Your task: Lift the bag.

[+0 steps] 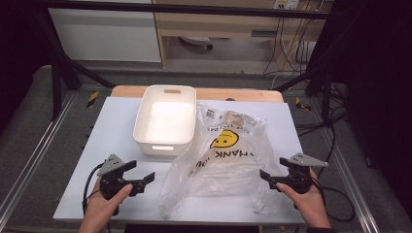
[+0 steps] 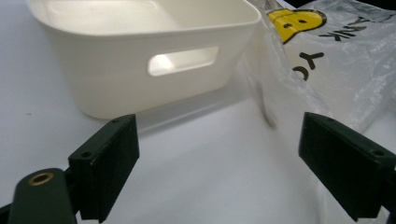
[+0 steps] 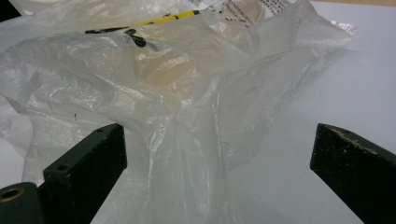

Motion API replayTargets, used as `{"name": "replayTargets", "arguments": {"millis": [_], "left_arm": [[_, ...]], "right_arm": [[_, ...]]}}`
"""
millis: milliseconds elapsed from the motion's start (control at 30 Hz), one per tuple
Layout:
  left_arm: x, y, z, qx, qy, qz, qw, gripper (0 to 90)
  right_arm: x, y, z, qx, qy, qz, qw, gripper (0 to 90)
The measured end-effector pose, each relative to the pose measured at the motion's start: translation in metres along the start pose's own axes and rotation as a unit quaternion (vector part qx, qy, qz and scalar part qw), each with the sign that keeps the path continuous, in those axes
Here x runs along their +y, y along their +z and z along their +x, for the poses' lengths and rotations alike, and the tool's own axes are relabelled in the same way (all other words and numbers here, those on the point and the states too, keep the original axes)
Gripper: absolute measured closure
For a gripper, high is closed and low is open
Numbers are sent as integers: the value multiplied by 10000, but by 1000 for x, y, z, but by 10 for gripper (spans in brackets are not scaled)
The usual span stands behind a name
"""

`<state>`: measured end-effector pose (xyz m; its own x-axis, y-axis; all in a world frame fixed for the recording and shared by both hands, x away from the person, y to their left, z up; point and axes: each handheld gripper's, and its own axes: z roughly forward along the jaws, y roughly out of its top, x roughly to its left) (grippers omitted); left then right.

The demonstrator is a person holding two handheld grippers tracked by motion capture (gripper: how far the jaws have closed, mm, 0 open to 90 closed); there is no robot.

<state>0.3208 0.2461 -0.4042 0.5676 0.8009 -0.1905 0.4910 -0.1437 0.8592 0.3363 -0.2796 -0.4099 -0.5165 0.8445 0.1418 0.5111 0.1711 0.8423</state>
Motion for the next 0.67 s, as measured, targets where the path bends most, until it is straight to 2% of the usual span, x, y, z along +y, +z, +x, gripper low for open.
{"name": "replayTargets", "arguments": {"millis": [200, 333, 500, 667], "left_arm": [[-2, -15, 21, 247, -123, -180, 9995, 114], [-3, -24, 34, 457, -183, -279, 9984, 110], [-7, -31, 52, 690, -313, -377, 9964, 110], [-10, -29, 60, 767, -399, -331, 9957, 110]], "right_arm": [[3, -9, 3, 45, -11, -194, 9998, 47], [2, -18, 5, -58, -1, -351, 9994, 47], [2, -22, -1, -331, 112, -594, 9976, 43], [-1, -11, -11, -622, 169, -531, 9965, 35]]}}
